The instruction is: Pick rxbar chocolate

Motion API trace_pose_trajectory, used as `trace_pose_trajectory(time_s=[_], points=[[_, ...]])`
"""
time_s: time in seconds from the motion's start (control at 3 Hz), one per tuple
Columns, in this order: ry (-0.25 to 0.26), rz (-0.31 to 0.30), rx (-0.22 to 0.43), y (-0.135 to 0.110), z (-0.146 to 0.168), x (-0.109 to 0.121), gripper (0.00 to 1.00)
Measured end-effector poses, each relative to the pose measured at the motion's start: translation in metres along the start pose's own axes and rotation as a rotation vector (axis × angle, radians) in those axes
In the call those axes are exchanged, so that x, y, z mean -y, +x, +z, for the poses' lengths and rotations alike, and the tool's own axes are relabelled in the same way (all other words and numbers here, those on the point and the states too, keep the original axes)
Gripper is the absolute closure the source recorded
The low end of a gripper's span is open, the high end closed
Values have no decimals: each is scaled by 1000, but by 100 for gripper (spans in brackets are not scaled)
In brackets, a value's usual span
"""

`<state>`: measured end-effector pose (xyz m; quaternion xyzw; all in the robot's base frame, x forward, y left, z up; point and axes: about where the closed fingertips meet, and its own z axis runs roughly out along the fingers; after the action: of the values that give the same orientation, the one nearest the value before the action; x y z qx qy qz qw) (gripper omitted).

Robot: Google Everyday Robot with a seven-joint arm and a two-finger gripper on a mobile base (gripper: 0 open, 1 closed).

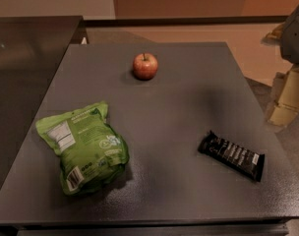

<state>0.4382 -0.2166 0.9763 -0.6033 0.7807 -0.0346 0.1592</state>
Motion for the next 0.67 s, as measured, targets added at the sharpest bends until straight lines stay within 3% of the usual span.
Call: trace_pose_trajectory(time_s=[0.33,0.67], points=[[2,0,1,0,0,0,0],[-34,24,37,1,11,-2,0]])
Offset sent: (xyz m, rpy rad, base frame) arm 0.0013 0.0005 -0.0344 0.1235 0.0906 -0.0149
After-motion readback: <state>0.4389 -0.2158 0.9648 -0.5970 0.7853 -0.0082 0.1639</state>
